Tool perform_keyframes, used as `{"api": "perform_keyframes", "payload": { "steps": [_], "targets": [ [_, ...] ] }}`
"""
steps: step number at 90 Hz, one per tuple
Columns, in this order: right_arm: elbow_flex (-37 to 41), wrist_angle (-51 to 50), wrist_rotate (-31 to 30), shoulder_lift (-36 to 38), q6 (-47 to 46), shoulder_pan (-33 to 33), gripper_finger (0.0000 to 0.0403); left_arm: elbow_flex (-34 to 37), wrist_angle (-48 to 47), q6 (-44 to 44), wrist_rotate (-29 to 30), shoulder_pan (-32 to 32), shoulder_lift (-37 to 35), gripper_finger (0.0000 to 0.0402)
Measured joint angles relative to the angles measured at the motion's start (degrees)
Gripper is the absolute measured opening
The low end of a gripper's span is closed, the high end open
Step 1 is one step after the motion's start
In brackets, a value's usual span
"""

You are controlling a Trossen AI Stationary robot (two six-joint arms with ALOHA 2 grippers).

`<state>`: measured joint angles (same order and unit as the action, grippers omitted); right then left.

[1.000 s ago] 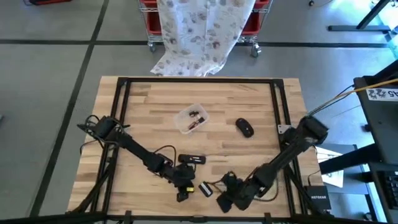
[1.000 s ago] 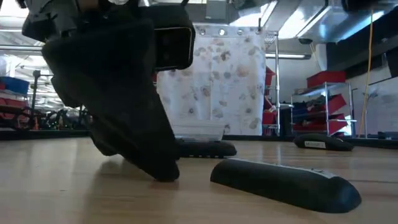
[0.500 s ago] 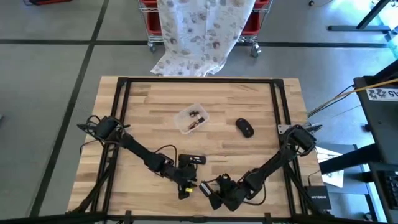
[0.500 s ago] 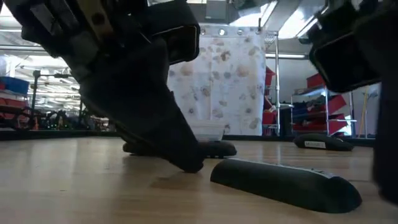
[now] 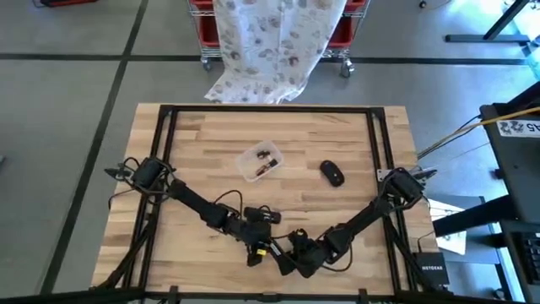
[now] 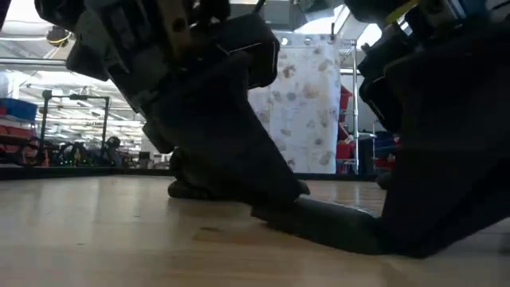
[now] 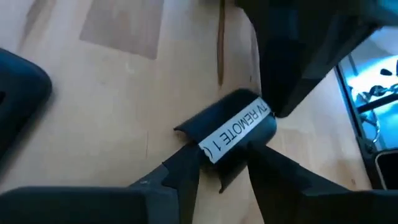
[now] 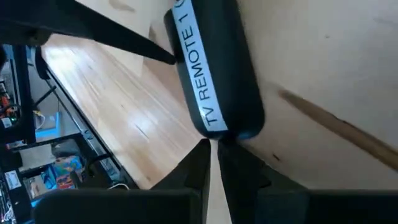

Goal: Insert battery
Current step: Close the remote lid on the remote

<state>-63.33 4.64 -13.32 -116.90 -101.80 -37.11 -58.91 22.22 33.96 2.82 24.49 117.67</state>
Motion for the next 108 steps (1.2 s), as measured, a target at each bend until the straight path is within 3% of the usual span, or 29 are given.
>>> {"api": "perform_keyframes", "payload": {
  "steps": [17,31,49,69,85,108],
  "targets": [
    [0.0,-0.5,-2.3,0.0,0.0,0.5,0.0021,-0.8,1.4,0.7,-4.6,0.0,-0.7,0.0110],
    [0.0,-0.5,-3.5,0.0,0.1,0.5,0.0021,-1.4,1.0,1.2,-9.2,-0.6,-0.7,0.0073],
    [-2.0,-4.3,-3.4,-0.2,0.3,0.4,0.0006,-1.4,0.5,3.6,-9.7,-0.7,-0.9,0.0008],
    [-7.0,-13.0,-3.4,-0.2,2.7,0.3,0.0002,-1.4,0.4,2.6,-9.0,-0.6,-2.6,0.0001],
    [-11.3,-21.8,-3.4,-0.1,4.5,0.3,0.0000,-1.6,0.8,0.2,-6.9,-0.6,-3.5,0.0000],
    [-16.5,-47.3,-6.0,6.3,6.8,0.5,0.0000,-3.1,1.4,-1.5,-3.9,-2.5,-3.8,0.0000]
  ]
}}
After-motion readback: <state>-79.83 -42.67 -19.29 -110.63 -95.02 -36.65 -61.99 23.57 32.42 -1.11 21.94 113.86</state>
